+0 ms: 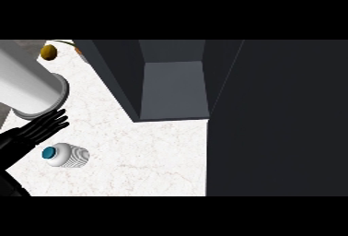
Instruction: Pick up the bottled water, place it into the cabinet and close the cabinet
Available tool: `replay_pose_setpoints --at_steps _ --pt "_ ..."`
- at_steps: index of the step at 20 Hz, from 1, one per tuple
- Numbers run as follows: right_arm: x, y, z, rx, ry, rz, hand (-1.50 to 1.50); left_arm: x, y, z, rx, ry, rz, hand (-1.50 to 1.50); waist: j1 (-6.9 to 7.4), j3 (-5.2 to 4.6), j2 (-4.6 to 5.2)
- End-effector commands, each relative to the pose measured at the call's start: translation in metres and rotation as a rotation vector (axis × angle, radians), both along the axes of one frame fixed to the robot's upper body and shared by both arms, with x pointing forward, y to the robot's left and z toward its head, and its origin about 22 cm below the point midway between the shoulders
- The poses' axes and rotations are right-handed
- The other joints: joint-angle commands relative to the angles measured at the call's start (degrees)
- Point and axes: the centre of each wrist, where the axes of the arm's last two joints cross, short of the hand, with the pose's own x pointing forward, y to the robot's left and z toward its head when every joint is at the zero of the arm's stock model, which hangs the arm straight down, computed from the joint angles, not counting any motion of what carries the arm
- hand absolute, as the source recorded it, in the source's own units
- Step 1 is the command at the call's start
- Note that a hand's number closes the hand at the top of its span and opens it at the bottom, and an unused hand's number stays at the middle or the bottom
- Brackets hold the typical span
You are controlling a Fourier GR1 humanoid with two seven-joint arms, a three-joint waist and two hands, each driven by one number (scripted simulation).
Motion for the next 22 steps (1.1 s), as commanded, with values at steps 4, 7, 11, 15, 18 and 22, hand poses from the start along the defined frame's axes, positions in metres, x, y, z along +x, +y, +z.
replay_pose_setpoints --at_steps 4,7,11,15,18,22 --pt "-0.016 0.008 0.029 0.074 -0.062 0.052 -1.50 0.011 -0.002 -0.023 -0.017 0.026 -0.027 -1.50 -0.49 -0.11 0.29" --pt "-0.017 0.010 0.028 0.057 -0.065 0.078 -1.50 0.005 -0.015 -0.037 0.012 0.022 0.002 -1.50 -0.39 -0.14 0.16" --pt "-0.022 0.007 0.032 0.069 -0.056 0.057 -1.50 0.000 -0.020 -0.055 -0.016 0.026 0.019 -1.50 -0.22 -0.13 0.13" --pt "-0.021 0.002 0.019 0.066 -0.068 0.071 -1.50 -0.003 -0.015 -0.079 -0.086 0.085 0.019 -1.50 -1.07 -0.19 0.31" --pt "-0.024 0.003 0.021 0.083 -0.075 0.078 -1.50 0.008 -0.023 -0.085 -0.120 0.113 -0.019 -1.50 -1.65 -0.20 0.30" --pt "-0.028 0.003 0.021 0.081 -0.062 0.072 -1.50 -0.003 -0.025 -0.098 -0.140 0.134 -0.058 -1.50 -1.06 -0.21 0.21"
